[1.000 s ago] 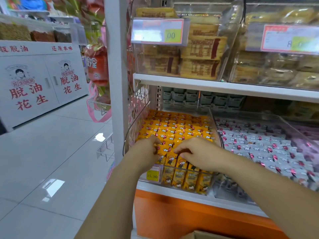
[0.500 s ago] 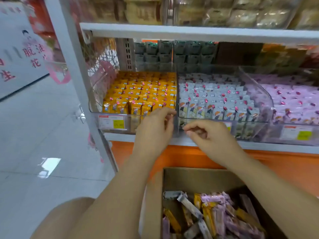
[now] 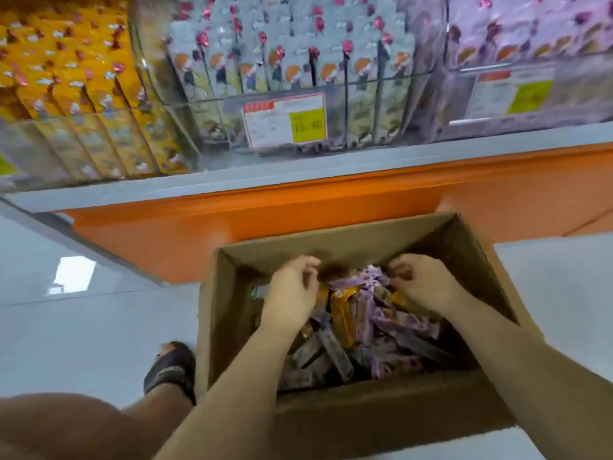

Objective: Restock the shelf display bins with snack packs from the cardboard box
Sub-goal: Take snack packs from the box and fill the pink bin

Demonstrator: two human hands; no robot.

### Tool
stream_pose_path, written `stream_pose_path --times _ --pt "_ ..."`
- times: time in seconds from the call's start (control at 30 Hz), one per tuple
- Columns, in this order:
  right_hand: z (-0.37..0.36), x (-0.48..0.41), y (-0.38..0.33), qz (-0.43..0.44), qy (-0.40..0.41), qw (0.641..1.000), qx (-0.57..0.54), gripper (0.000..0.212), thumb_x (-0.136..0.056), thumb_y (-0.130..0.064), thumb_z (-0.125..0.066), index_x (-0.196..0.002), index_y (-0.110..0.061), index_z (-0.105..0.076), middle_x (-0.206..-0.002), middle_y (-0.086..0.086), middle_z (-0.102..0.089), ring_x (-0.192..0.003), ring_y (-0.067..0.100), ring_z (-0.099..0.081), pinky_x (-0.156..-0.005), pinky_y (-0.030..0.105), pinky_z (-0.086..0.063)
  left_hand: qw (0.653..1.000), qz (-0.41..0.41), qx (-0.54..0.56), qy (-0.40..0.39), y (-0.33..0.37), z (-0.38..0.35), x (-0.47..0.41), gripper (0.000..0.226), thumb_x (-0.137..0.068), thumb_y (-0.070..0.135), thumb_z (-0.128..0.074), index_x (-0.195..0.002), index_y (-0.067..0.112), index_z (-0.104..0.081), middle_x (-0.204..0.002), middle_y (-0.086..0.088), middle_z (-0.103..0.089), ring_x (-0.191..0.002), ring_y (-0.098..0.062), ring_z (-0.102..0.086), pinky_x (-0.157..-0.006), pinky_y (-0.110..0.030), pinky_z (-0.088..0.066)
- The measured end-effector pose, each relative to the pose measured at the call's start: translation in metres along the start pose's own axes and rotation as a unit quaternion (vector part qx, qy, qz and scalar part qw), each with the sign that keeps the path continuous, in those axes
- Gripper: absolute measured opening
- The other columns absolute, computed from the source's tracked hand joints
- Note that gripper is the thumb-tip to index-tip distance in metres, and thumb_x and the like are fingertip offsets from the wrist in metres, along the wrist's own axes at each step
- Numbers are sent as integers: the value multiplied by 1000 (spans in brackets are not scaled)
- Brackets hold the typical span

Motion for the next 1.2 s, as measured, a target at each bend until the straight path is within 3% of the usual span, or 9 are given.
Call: stream_pose_path --times 0.13,0.23,0.37,0.43,0.5,0.63,0.83,1.03,1.2 --pt "-29 -16 36 -23 -69 997 28 30 -91 -33 -59 -110 -10 -66 -112 14 -67 -103 29 -61 -84 33 -48 997 23 -39 -65 -23 -49 -8 27 -97 14 -51 -121 19 -61 -111 1 -66 -100 -12 -61 -83 -16 -42" --pt "-49 -27 43 -16 -135 990 48 15 -93 -23 -57 -100 -12 -65 -104 13 -67 -93 24 -58 -76 29 -44 991 6 -68 -117 -30 -87 -11 25 -95 12 -51 -117 18 -63 -108 1 -67 -102 -12 -62 -83 -16 -41" --pt "-68 -40 47 -5 -185 980 78 27 -91 -22 -58 -66 -24 -47 -72 -1 -49 -81 22 -50 -59 25 -39 971 -10 -107 -211 -31 -132 -16 34 -95 11 -48 -126 21 -58 -122 1 -62 -110 -16 -58 -87 -24 -44" --pt "-72 -44 51 7 -193 972 133 13 -91 -29 -54 -83 -19 -54 -88 5 -59 -90 27 -56 -73 31 -48 955 -16 -133 -264 -30 -149 -20 38 -95 13 -47 -132 23 -53 -127 -1 -59 -111 -20 -56 -84 -26 -45" --pt "-71 -46 55 7 -177 966 187 23 -90 -36 -54 -105 -19 -61 -106 6 -62 -100 26 -58 -84 36 -51 938 -40 -177 -296 -29 -161 -23 37 -95 18 -47 -131 24 -52 -128 -4 -58 -113 -23 -54 -87 -30 -43" --pt "-73 -49 63 -12 -168 959 229 29 -88 -43 -58 -108 -22 -61 -109 4 -63 -100 24 -59 -81 31 -48 899 -98 -333 -267 -28 -161 -31 31 -97 29 -40 -125 26 -54 -126 -3 -58 -119 -26 -46 -98 -38 -33" --pt "-75 -53 63 -53 -141 988 -11 39 -81 -28 -72 -115 -13 -60 -94 -1 -60 -83 13 -57 -65 23 -46 857 -21 -418 -302 -68 -146 -22 25 -98 34 -42 -113 25 -60 -112 -3 -62 -116 -24 -48 -101 -41 -28" --pt "-76 -56 47 -39 -111 990 -73 48 -84 -25 -71 -127 -8 -56 -126 7 -60 -113 19 -55 -78 20 -40 968 54 -137 -204 -61 -128 -30 31 -96 22 -52 -126 24 -56 -122 5 -62 -113 -16 -57 -91 -30 -46" --pt "-94 -51 58 -63 -187 980 -29 59 -87 -25 -67 -138 -9 -40 -133 13 -52 -115 26 -53 -85 26 -43 945 161 61 -277 -59 -161 -23 43 -97 23 -53 -139 20 -43 -130 7 -54 -107 -9 -51 -84 -23 -42"
Point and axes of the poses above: each hand's wrist, its own x-axis away from the middle knuckle, its own z-axis out of the back of the hand, y = z × x, the point moved 10 cm from there along -x, towards the middle knuckle
